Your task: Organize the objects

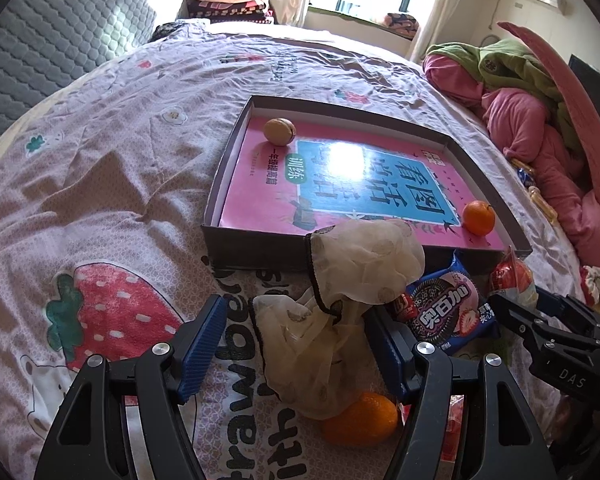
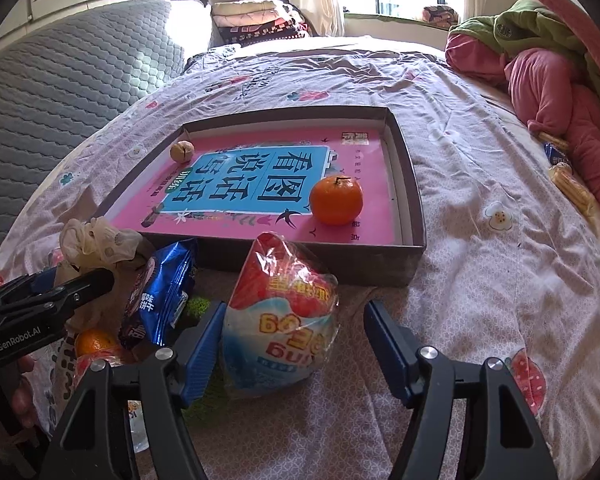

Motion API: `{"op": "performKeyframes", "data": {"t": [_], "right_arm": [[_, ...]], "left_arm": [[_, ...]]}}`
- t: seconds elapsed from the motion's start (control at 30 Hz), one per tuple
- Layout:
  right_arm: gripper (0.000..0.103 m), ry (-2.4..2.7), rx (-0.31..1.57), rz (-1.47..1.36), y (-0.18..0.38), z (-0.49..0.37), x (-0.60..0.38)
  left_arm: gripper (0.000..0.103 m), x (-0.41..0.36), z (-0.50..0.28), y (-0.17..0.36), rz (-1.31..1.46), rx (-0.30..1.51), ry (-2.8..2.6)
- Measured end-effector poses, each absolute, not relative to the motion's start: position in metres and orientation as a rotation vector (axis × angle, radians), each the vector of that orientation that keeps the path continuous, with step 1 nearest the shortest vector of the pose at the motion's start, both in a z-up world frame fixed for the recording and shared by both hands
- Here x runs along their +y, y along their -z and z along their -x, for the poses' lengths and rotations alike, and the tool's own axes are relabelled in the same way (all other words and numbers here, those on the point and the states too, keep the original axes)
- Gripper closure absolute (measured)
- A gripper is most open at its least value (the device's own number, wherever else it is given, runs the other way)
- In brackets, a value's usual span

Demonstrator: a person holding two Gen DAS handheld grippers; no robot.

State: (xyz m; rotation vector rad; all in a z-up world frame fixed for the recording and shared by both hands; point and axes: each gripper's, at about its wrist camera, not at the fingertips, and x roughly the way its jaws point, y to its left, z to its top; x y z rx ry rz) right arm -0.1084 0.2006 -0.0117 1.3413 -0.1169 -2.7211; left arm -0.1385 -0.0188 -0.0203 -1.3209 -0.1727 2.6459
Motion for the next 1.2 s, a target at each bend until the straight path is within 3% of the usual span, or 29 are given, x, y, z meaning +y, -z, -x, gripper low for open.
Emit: {"op": "performKeyframes", "data": {"t": [0.1, 0.4, 0.7, 1.2], "right_arm": [[0.047, 2.719, -0.111, -1.351, 0.013, 0.110, 0.200], [0.049, 2.730, -0.113, -1.353, 0.013, 0.112, 0.200], [0.049, 2.735, -0.098, -1.351, 0.012, 0.112, 0.200], [0.049, 2.763, -0.079, -1.335, 0.007, 0.106, 0.212]], "left_arm": [[0.036, -0.022, 0.140, 0.020, 1.313, -0.190, -2.642], [0.069, -0.019, 0.138, 0.015, 1.280, -0.170, -2.615], [0.082, -0.018, 0.136, 0.015, 1.267, -0.184, -2.578], [0.087, -0.028, 0.131, 0.006, 1.229, -0.260, -2.541]]}}
